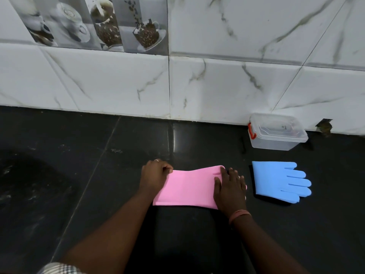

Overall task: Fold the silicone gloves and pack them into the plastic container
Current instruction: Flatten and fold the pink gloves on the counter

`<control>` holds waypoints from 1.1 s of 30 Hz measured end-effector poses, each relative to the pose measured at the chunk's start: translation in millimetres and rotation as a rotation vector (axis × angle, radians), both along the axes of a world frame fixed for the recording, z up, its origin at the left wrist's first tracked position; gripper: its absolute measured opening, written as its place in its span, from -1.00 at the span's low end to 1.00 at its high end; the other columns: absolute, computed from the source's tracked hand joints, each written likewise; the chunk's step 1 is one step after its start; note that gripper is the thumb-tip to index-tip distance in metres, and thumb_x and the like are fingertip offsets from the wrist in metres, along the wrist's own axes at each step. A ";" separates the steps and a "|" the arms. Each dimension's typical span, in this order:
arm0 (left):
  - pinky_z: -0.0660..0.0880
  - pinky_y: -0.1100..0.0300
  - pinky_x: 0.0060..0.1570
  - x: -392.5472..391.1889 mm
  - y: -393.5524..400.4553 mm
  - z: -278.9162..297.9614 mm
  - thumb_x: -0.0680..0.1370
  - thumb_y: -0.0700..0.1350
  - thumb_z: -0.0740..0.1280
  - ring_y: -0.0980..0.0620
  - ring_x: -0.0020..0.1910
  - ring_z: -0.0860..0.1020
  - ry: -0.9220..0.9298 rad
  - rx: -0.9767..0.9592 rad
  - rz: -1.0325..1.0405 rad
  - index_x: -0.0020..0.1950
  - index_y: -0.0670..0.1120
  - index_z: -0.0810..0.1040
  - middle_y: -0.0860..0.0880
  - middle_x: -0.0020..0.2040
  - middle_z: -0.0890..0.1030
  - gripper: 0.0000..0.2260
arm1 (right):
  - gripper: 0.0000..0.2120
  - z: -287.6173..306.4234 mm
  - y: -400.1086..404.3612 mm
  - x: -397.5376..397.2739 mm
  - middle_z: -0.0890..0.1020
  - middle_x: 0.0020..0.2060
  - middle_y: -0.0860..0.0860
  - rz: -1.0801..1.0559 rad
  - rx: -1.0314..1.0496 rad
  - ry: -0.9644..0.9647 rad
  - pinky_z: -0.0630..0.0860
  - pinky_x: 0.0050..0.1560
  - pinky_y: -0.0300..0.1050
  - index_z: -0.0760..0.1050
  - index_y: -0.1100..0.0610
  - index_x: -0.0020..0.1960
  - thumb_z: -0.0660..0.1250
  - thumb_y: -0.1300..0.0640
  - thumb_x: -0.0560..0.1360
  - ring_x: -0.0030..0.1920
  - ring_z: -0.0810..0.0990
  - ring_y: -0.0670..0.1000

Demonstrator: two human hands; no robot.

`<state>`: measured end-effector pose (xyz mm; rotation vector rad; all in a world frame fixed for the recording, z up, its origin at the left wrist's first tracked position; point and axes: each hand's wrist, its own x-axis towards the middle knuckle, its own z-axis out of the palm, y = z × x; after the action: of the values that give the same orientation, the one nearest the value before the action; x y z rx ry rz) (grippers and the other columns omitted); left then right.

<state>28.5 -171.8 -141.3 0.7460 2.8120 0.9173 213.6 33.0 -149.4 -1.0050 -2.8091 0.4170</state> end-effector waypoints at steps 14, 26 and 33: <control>0.43 0.41 -0.03 -0.4 -14.9 -7.0 0.48 -0.13 0.55 0.39 -0.11 0.56 -0.022 0.171 -0.146 -0.08 0.00 0.78 0.28 -0.18 0.62 -0.95 | -0.86 15.4 32.3 -39.8 0.61 -0.14 -0.14 -0.271 -0.455 0.229 0.49 0.20 0.26 0.46 -0.11 -0.21 0.37 0.01 0.50 0.02 0.59 0.04; 0.46 0.34 -0.09 6.3 -6.3 -10.3 0.46 -0.08 0.54 0.25 -0.13 0.59 -0.053 0.230 -0.010 -0.15 0.01 0.79 0.16 -0.21 0.62 -0.98 | -0.85 25.4 26.8 -40.3 0.53 0.11 0.07 -0.322 -0.286 0.018 0.29 0.31 0.19 0.51 -0.01 -0.01 0.26 -0.05 0.51 0.22 0.45 0.16; 0.58 0.02 0.09 18.2 -8.9 -15.6 0.54 0.04 0.45 -0.04 0.04 0.61 0.071 0.112 0.055 0.12 0.01 0.77 -0.03 0.06 0.68 -0.78 | -0.78 21.8 4.1 -35.6 0.56 0.11 0.07 -0.182 0.176 0.068 0.33 0.23 0.16 0.53 0.02 0.14 0.27 -0.05 0.56 0.16 0.50 0.14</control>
<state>46.7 -180.7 -156.9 0.7316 2.8762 1.0860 178.1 37.1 -127.5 -1.1698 -2.6104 0.1765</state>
